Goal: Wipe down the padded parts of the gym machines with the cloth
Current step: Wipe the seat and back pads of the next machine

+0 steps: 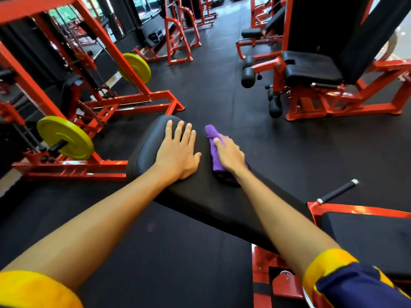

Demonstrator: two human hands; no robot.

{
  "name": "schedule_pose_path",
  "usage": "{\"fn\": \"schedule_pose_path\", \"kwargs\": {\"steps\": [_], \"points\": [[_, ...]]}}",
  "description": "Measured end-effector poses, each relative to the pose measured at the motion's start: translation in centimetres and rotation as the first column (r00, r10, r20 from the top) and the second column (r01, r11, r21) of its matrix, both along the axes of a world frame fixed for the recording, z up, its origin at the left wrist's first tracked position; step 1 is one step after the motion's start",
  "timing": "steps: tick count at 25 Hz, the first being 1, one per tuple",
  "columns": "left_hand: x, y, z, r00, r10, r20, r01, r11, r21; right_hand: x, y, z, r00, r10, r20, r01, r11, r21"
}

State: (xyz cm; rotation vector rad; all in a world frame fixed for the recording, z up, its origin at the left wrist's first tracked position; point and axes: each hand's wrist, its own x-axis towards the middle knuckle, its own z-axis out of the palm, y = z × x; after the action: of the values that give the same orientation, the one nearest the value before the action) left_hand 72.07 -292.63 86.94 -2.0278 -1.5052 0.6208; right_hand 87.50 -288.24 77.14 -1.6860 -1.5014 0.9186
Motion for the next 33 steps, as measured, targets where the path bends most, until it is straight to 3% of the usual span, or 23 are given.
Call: {"fn": "schedule_pose_path", "kwargs": {"steps": [2,6,8,11,13,17,21,24,26,31,33], "points": [[0.1,0.2,0.0,1.000,-0.004,0.009,0.004,1.000,-0.007,-1.9,-2.5,0.6,0.999,0.050,0.003,-0.050,0.989,0.138],[0.1,0.0,0.2,0.999,-0.004,0.033,0.005,0.999,-0.032,-1.0,-9.1,-2.3,0.979,0.163,0.124,-0.185,0.962,0.200],[0.2,0.1,0.3,1.000,0.005,0.024,-0.004,0.999,-0.036,0.7,-9.5,-3.8,0.985,0.101,0.137,-0.117,0.987,0.108],[0.3,-0.2,0.4,1.000,0.007,0.017,-0.007,0.999,-0.042,1.4,-7.7,-3.0,0.990,-0.144,-0.006,0.138,0.962,-0.237],[0.4,-0.3,0.6,1.000,0.018,0.017,-0.017,0.999,-0.044,-0.4,-7.3,-0.4,0.982,-0.183,-0.049,0.163,0.947,-0.278],[0.6,-1.5,0.7,0.999,0.021,0.038,-0.017,0.996,-0.089,-4.4,-12.3,2.0,0.999,0.008,0.038,-0.006,0.999,-0.044],[-0.2,-3.2,0.3,0.998,-0.005,0.062,0.011,0.995,-0.097,-3.3,-17.6,-2.8,0.985,-0.131,0.114,0.111,0.979,0.171],[-0.4,-4.8,0.2,0.999,-0.015,0.051,0.022,0.992,-0.124,-2.0,-17.4,-4.7,0.920,-0.389,-0.038,0.389,0.921,-0.004],[-0.7,-5.6,0.1,0.999,-0.026,0.040,0.030,0.992,-0.121,-3.4,-16.8,-3.1,0.872,-0.479,-0.096,0.474,0.877,-0.073],[-0.8,-6.2,-0.2,0.999,-0.036,0.038,0.040,0.992,-0.120,-10.0,-18.9,-0.9,0.900,-0.431,-0.066,0.426,0.840,0.335],[-0.7,-6.3,0.0,0.999,-0.036,0.036,0.040,0.992,-0.120,-8.9,-19.3,-3.0,0.887,-0.457,0.057,0.392,0.814,0.429]]}}
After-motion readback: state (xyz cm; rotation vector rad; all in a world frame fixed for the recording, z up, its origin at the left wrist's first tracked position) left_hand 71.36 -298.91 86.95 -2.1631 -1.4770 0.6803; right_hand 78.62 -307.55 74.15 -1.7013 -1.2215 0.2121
